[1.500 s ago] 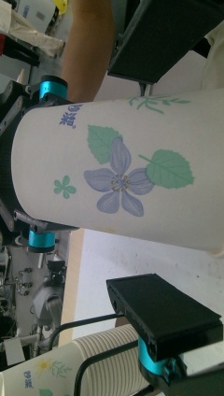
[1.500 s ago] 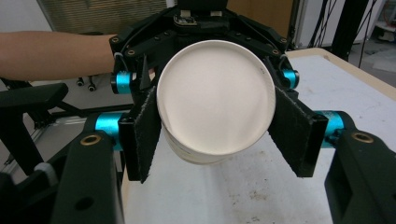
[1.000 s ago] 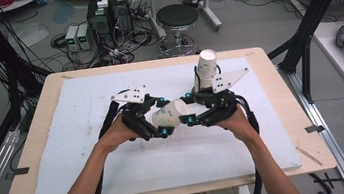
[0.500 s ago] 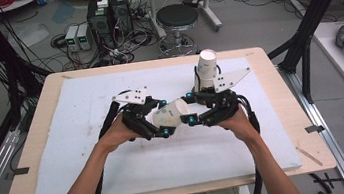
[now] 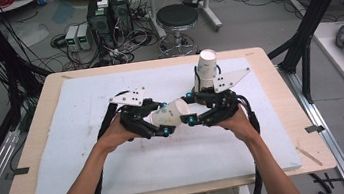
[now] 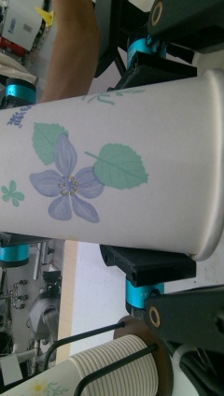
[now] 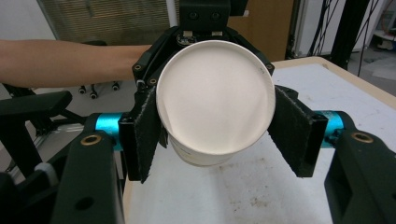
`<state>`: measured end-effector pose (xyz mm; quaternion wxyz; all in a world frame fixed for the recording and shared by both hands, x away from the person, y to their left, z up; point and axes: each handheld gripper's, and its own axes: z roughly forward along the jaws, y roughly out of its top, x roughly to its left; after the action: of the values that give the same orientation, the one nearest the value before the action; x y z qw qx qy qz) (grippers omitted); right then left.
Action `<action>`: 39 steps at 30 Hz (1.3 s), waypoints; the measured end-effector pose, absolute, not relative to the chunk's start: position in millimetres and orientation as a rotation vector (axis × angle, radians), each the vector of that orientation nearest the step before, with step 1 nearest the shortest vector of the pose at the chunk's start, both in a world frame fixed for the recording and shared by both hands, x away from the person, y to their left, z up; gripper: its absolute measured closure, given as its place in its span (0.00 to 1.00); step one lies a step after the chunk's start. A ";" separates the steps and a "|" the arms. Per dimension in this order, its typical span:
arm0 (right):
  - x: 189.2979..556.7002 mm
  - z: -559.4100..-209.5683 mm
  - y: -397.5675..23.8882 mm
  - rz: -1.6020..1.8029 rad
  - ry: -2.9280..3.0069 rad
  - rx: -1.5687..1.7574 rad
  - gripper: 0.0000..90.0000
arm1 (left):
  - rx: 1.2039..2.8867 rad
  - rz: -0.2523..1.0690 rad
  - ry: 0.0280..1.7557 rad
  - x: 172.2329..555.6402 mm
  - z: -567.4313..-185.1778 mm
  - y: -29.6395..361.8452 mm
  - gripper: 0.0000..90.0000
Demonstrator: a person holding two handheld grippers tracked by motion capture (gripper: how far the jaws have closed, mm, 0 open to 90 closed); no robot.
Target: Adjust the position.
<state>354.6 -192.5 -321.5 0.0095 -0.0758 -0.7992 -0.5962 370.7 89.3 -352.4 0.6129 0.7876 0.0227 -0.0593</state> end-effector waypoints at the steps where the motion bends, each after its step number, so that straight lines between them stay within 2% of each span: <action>1: 354.3 -321.4 -192.1 -1.863 -2.503 -0.233 0.41 | 1.817 -0.136 0.054 370.8 -352.6 89.2 0.34; 3: 353.9 -321.6 -191.2 -1.866 -2.513 -0.231 0.38 | 1.820 -0.134 0.065 370.6 -352.8 88.9 0.34; 4: 353.8 -322.2 -190.0 -1.876 -2.512 -0.258 0.22 | 1.823 -0.134 0.067 370.7 -353.1 89.0 0.34; 7: 353.9 -323.1 -189.4 -1.866 -2.502 -0.270 0.17 | 1.825 -0.136 0.069 371.1 -353.8 89.7 0.35; 25: 354.2 -323.6 -195.7 -1.846 -2.505 -0.332 0.15 | 1.838 -0.131 0.068 368.4 -350.7 95.7 0.36; 39: 351.6 -323.5 -195.8 -1.692 -2.636 -0.329 0.15 | 2.000 -0.081 0.100 362.8 -344.5 107.7 0.36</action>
<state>351.6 -195.8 -323.5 -0.0039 -0.1043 -0.8369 -0.5373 362.8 107.7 -344.5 0.5384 0.8409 0.0419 -0.0342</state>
